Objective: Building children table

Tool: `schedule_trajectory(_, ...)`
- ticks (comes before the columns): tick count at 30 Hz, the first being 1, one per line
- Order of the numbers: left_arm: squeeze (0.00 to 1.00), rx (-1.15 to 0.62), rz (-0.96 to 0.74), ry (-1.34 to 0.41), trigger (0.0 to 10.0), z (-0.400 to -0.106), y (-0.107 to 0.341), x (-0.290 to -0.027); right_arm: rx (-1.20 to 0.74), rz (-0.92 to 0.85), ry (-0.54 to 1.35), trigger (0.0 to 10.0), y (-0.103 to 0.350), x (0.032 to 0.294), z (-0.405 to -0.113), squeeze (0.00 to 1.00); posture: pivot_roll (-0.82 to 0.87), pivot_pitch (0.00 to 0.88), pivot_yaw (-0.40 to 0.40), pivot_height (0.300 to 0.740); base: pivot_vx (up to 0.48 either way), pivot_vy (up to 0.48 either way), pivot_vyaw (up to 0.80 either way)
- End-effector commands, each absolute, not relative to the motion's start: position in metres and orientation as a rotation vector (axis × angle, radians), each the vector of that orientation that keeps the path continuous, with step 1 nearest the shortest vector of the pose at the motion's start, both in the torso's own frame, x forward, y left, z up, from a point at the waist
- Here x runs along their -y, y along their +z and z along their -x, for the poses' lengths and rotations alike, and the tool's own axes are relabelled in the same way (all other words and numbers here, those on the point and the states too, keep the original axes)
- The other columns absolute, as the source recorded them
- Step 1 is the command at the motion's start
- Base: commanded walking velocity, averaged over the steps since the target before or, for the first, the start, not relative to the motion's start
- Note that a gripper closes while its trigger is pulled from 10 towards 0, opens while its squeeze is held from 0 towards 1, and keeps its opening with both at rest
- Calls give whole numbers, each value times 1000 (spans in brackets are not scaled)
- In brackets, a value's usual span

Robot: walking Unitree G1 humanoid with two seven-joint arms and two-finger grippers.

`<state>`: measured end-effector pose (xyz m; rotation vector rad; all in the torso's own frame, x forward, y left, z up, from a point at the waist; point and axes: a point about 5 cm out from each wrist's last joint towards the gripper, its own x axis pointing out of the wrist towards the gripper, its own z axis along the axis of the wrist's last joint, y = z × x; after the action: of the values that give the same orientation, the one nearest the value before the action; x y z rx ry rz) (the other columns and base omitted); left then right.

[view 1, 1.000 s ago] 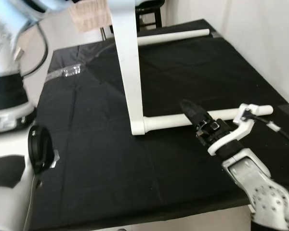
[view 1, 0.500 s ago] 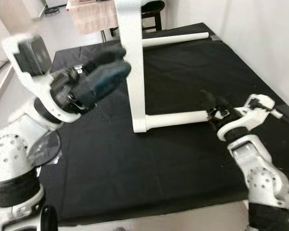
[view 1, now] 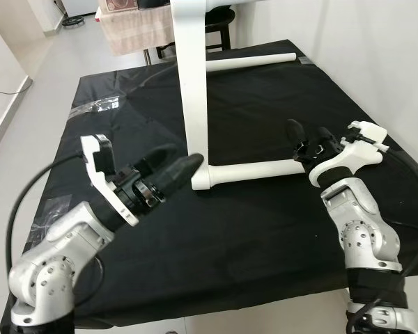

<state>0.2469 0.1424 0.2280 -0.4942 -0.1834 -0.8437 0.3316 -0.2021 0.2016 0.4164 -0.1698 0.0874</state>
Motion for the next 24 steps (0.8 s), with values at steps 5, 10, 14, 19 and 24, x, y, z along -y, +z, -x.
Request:
schedule_trajectory(5, 0, 175, 499, -808, 10000, -245, 219, -138, 205, -392, 57, 10000, 206, 210, -336, 0, 74, 104, 59, 740, 0, -421, 0)
schedule_trajectory(10, 0, 178, 513, -787, 10000, -247, 213, -133, 213, -369, 45, 10000, 205, 213, -338, 0, 69, 100, 59, 740, 0, -423, 0)
schedule_trajectory(14, 0, 173, 529, -758, 10000, -251, 208, -132, 212, -334, 47, 10000, 203, 213, -338, 0, 63, 95, 57, 740, 0, -428, 0)
schedule_trajectory(19, 0, 156, 524, -731, 10000, -254, 205, -131, 210, -318, 56, 10000, 202, 210, -338, 0, 63, 94, 55, 740, 0, -392, 0)
schedule_trajectory(24, 0, 108, 480, -584, 10000, -267, 191, -139, 191, -263, 63, 10000, 195, 206, -339, 0, 68, 85, 53, 740, 0, 0, 0)
